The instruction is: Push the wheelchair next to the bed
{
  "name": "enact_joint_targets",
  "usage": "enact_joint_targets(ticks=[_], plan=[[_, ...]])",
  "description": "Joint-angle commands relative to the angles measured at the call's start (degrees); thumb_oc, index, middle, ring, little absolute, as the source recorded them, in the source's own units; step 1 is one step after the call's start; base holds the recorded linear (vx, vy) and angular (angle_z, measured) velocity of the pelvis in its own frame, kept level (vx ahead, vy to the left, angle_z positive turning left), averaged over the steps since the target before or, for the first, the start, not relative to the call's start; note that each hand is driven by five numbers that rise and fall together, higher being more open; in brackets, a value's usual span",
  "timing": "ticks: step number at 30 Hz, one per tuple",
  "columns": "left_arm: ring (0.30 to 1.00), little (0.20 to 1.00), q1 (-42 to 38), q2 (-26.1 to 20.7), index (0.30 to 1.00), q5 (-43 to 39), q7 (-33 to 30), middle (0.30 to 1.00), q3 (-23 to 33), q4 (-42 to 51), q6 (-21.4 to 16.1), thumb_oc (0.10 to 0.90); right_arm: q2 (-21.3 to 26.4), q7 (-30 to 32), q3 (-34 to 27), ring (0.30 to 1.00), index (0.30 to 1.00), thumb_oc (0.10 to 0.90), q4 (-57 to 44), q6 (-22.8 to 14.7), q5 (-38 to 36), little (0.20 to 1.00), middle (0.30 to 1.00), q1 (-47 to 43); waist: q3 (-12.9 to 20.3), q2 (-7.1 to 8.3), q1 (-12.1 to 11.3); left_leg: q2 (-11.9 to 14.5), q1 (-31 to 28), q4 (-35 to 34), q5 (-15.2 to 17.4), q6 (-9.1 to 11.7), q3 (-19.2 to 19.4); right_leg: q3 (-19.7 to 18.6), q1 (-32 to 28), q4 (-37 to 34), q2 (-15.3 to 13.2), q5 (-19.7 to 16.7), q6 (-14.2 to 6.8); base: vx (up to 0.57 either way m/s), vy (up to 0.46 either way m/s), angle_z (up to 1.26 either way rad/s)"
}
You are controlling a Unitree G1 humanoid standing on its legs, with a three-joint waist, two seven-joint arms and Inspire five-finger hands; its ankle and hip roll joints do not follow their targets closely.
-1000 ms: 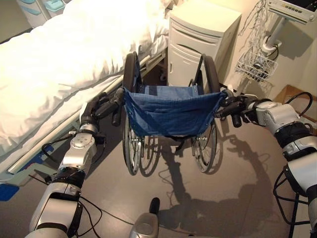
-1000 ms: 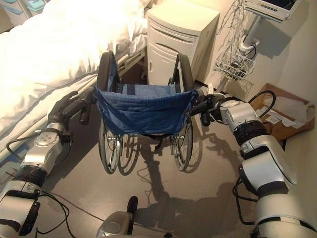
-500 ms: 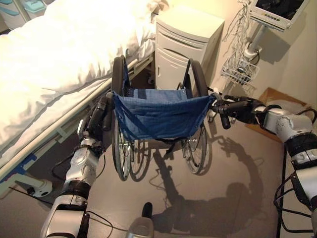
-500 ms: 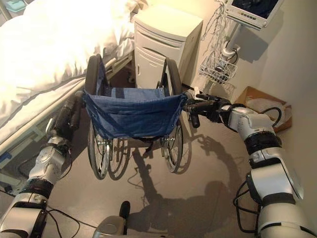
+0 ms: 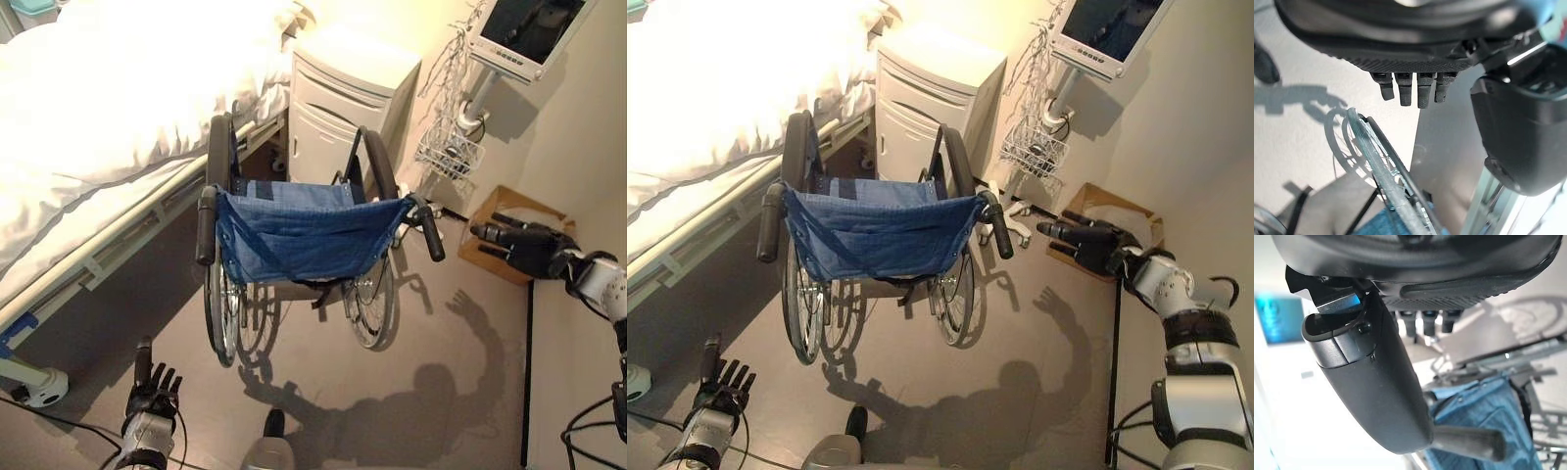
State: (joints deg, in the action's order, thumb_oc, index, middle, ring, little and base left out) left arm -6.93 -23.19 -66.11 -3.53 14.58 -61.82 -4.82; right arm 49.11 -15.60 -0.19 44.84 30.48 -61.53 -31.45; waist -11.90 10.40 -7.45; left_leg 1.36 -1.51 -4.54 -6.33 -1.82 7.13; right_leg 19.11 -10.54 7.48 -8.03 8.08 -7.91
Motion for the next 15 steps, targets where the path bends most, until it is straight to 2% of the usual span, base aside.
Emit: enact_joint_targets(ticks=[1,3,4,7,10,11,12,14,15], plan=[[0.900,0.900,-0.31,0.02,0.900,4.41,1.01,0.900,-1.91,2.24,-2.67,0.800,4.81,-2.65,-5.62,0.900,0.900,0.800,-0.16,-2.92,-10.06,0.900,0.900,-1.69,4.81,-0.82,0.44,-0.59,-1.60,2.41,7.35,0.01,2.11,-1.65,4.19,2.20,-2.50,-10.84,-1.95,0.01,-0.052,-0.08],[0.900,0.900,0.29,0.43,0.900,6.53,0.72,0.900,-2.57,2.15,-1.82,0.800,4.29,-3.25,-7.94,0.900,0.900,0.800,0.20,-2.34,-11.00,0.900,0.900,0.80,4.70,-0.91,0.70,-0.50,-1.74,2.39,7.60,-0.05,2.19,-1.76,4.70,2.41,-2.48,-10.87,-1.99,-0.01,-0.037,-0.06],[0.900,0.900,1.10,0.91,0.900,10.53,0.80,0.900,-3.65,2.15,-1.67,0.800,3.12,-5.17,-10.44,0.900,0.900,0.800,1.38,-2.23,-8.99,0.900,0.900,4.15,4.34,-1.00,1.12,-0.46,-1.81,2.52,7.93,-0.16,2.36,-1.94,5.32,2.57,-2.54,-11.03,-2.07,-0.02,-0.034,-0.02],[0.900,0.900,2.13,1.56,0.900,18.89,1.24,0.900,-6.42,2.89,-2.43,0.800,1.45,-9.17,-13.02,0.900,0.900,0.800,3.21,-3.13,-5.30,0.900,0.900,8.78,3.73,-1.10,1.13,-0.34,-2.12,2.59,8.30,-0.33,2.58,-2.00,6.23,2.72,-2.72,-11.31,-2.10,-0.04,-0.044,0.02],[0.900,0.900,3.97,2.72,0.900,28.45,1.94,0.900,-10.86,3.93,-4.83,0.800,-4.20,-14.21,-12.58,0.900,0.900,0.800,6.42,-10.72,-1.43,0.900,0.900,12.50,2.90,-1.77,0.69,-0.19,-2.52,2.62,8.70,-0.52,3.31,-1.20,7.34,2.26,-2.93,-12.10,-2.05,-0.04,-0.024,-0.08],[0.900,0.900,5.33,3.20,0.900,34.68,2.43,0.900,-12.37,5.50,-7.21,0.800,-8.86,-14.02,-11.03,0.900,0.900,0.800,6.10,-15.14,-2.53,0.900,0.900,12.90,2.60,-2.17,-0.20,0.06,-3.19,2.24,9.03,-0.30,4.91,1.58,7.74,2.21,-4.17,-13.35,-2.23,0.01,-0.002,-0.22],[0.900,0.900,6.13,3.87,0.900,38.24,1.80,0.900,-13.74,7.25,-8.73,0.800,-12.58,-13.62,-9.87,0.900,0.900,0.800,5.55,-18.17,-1.25,0.900,0.900,13.38,2.50,-2.82,-0.77,0.20,-4.13,1.63,10.00,-0.05,5.25,3.12,8.11,2.18,-5.04,-13.68,-2.88,0.03,0.000,-0.47],[0.900,0.900,7.42,4.73,0.900,42.59,0.91,0.900,-15.61,9.06,-11.49,0.800,-17.47,-14.05,-8.33,0.900,0.900,0.800,4.58,-22.73,-1.15,0.900,0.900,14.46,2.26,-3.54,-1.52,0.39,-4.68,1.17,9.98,0.11,6.62,5.82,8.55,1.56,-6.16,-14.54,-2.94,0.00,0.010,-0.75],[0.900,0.900,8.33,5.53,0.900,46.17,-0.27,0.900,-17.16,10.10,-13.31,0.800,-21.17,-13.66,-7.15,0.900,0.900,0.800,4.23,-26.51,0.09,0.900,0.900,15.89,2.34,-4.09,-1.93,0.45,-5.04,1.11,10.37,0.11,7.03,6.44,8.57,1.03,-6.36,-14.50,-2.99,-0.11,0.005,-0.54]])
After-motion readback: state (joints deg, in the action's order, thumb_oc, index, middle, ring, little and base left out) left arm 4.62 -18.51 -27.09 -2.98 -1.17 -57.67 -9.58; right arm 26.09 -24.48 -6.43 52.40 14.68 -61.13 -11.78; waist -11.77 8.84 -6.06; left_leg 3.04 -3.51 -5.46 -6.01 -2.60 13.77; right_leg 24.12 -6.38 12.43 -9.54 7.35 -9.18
